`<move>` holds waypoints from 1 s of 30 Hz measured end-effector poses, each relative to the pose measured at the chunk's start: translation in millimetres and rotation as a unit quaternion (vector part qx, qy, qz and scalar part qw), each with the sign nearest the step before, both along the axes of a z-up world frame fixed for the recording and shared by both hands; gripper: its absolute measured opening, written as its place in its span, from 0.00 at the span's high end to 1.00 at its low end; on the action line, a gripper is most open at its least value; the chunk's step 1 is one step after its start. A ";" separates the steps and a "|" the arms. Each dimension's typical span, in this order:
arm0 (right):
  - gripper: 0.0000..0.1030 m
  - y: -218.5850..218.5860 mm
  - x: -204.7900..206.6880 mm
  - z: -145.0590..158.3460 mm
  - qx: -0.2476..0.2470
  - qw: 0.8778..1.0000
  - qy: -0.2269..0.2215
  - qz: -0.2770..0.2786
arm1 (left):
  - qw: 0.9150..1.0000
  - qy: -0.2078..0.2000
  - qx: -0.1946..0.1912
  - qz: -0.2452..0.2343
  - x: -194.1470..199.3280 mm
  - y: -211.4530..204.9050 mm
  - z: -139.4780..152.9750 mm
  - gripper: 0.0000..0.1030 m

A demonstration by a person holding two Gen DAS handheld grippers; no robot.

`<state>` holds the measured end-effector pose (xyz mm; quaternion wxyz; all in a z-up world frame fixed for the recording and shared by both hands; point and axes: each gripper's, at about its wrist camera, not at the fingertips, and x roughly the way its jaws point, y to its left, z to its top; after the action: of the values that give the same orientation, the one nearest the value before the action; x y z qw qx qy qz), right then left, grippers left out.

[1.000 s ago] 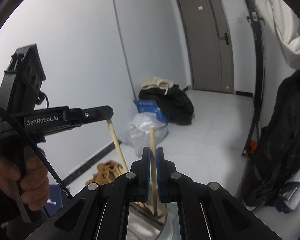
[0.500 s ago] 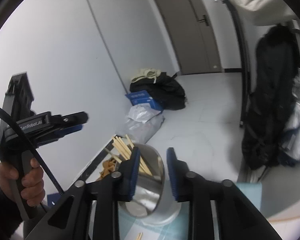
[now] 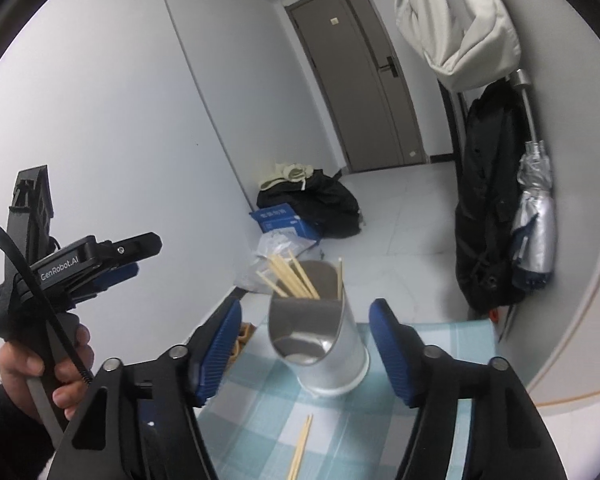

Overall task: Organize utensils
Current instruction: 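Open both grippers and pull them back from the holder, then lower both grippers toward the last chopsticks on the cloth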

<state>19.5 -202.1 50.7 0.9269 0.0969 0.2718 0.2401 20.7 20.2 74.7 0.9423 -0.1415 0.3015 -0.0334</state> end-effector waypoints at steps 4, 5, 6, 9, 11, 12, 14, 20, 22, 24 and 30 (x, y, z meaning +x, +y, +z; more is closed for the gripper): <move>0.27 -1.6 -27.9 -10.1 -0.003 1.000 -0.004 -0.010 | 1.000 0.001 0.009 0.000 -15.9 -1.0 -12.3 0.05; 0.27 -1.8 -31.7 -13.3 -0.003 1.000 -0.003 -0.010 | 1.000 0.004 0.012 -0.002 -19.0 -2.1 -18.0 0.05; 0.27 -2.0 -36.0 -17.5 -0.003 1.000 -0.001 -0.010 | 1.000 0.007 0.014 -0.005 -23.5 -2.7 -22.8 0.05; 0.27 -1.4 -48.1 -30.7 -0.008 1.000 0.007 -0.013 | 1.000 0.014 0.020 -0.007 -35.5 -6.8 -40.4 0.05; 0.27 -1.2 -53.7 -41.1 -0.015 1.000 0.010 -0.016 | 1.000 0.019 0.019 -0.005 -42.5 -8.6 -52.9 0.05; 0.27 -1.2 -56.0 -45.6 -0.016 1.000 0.012 -0.017 | 1.000 0.023 0.020 -0.005 -43.3 -9.5 -60.2 0.05; 0.26 -0.4 -61.0 -57.2 -0.021 0.999 0.021 -0.018 | 0.999 0.027 0.031 -0.003 -43.4 -11.8 -73.7 0.05; 0.26 0.5 -64.0 -94.4 -0.034 0.998 0.051 -0.024 | 0.998 0.040 0.039 -0.023 -38.0 -16.2 -97.2 0.05; 0.26 2.0 -62.9 -102.4 -0.047 0.997 0.055 -0.027 | 0.998 0.037 0.041 -0.021 -33.4 -16.1 -101.8 0.05; 0.26 2.9 -60.0 -108.3 -0.053 0.996 0.062 -0.027 | 0.998 0.041 0.042 -0.020 -28.0 -15.4 -107.9 0.05; 0.26 7.1 -45.8 -129.4 -0.075 0.992 0.095 -0.033 | 0.996 0.082 0.026 -0.014 -11.9 -4.9 -136.3 0.05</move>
<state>-26.3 -195.0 -78.7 0.9090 0.0579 0.3724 0.1781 8.9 15.3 -61.6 0.9172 -0.1154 0.3804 -0.0268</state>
